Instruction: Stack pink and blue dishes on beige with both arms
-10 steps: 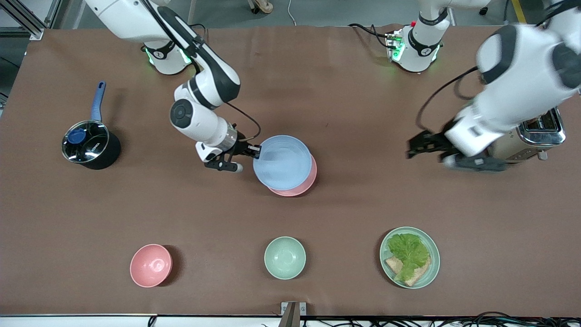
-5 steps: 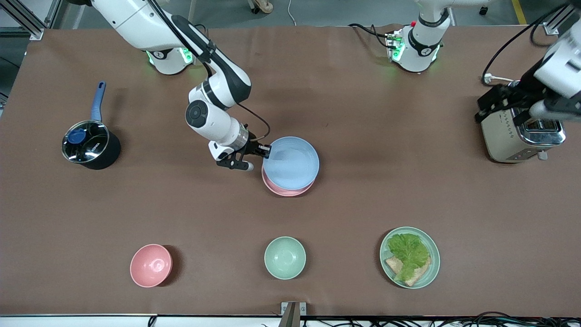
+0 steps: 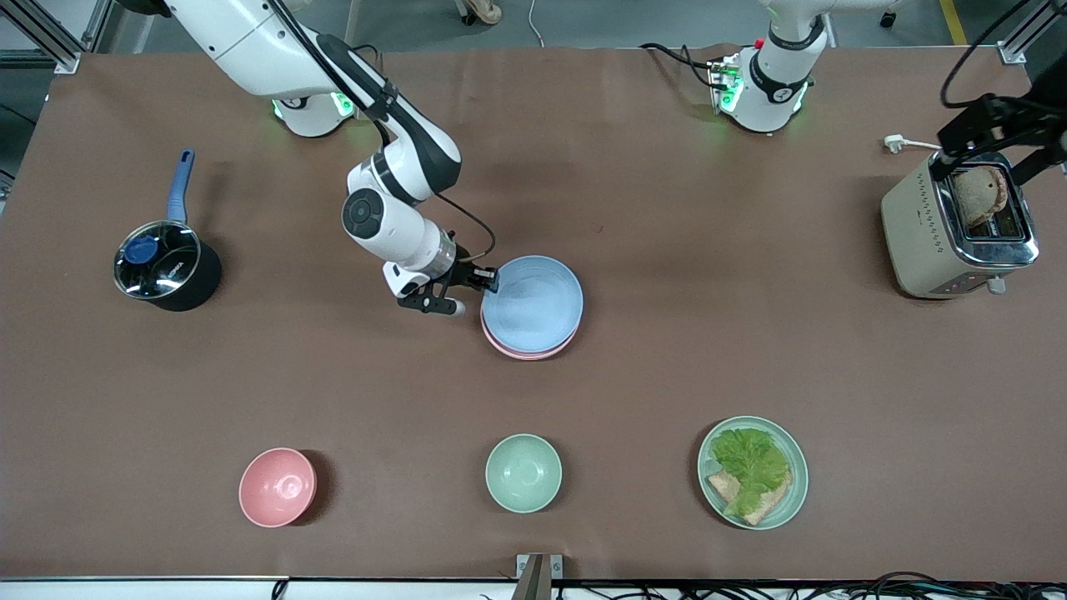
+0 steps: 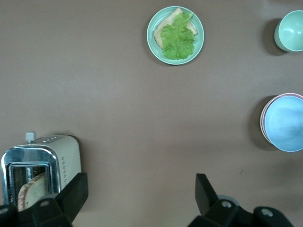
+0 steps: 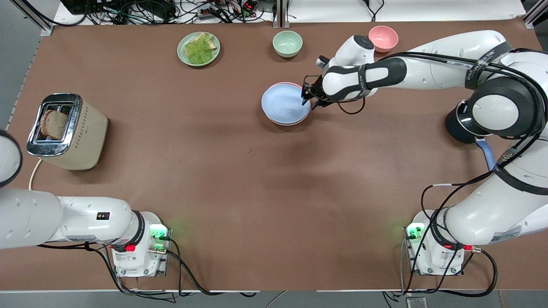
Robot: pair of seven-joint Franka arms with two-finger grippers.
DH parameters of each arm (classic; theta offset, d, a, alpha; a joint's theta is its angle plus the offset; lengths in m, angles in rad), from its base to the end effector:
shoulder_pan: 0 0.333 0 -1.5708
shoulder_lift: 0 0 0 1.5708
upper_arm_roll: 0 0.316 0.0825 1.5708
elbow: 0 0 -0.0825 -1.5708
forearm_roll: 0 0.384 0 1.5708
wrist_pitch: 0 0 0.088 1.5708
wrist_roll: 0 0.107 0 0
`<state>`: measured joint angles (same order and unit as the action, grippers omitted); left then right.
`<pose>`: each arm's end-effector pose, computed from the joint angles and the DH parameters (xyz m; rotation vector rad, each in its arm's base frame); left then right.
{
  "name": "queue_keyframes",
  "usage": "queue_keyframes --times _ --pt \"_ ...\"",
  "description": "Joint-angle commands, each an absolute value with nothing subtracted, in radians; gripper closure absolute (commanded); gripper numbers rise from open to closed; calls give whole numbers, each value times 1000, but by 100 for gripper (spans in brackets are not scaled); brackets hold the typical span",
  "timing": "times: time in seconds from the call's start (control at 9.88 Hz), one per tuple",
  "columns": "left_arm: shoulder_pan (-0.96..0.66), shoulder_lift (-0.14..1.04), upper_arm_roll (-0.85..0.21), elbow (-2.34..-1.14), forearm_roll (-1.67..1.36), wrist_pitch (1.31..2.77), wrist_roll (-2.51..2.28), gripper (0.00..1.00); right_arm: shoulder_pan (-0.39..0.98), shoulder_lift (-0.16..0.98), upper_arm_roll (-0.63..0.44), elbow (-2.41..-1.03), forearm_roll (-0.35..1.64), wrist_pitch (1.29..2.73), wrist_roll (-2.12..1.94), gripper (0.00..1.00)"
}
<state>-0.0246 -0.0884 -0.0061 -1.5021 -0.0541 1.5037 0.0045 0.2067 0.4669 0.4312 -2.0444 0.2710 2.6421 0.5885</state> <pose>0.5174 -0.0222 0.6981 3.0835 -0.0636 0.1378 0.5016 0.3526 0.2445 -2.7601 0.3284 0.0949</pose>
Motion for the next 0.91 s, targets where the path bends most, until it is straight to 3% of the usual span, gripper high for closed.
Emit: queue_keyframes --times 0.0,0.2,0.3,0.61,0.81 --pt "-24 -15 -18 -1414 -35 1444 -8 0 135 286 397 -2051 76 2414 618 0" --pt "-31 -44 -18 -1454 -34 1439 -37 0 19 102 391 -2046 -78 2214 627 0" --pt "-31 -44 -17 -1457 -31 1446 -44 0 -18 39 335 -2002 -84 2139 609 0" --pt "-44 -66 -17 -1485 -29 1454 -90 0 -12 -8 103 -1840 -71 1979 490 0" --pt "-44 -64 -17 -1486 -20 1456 -66 0 -18 -6 36 -1690 -66 1836 415 0"
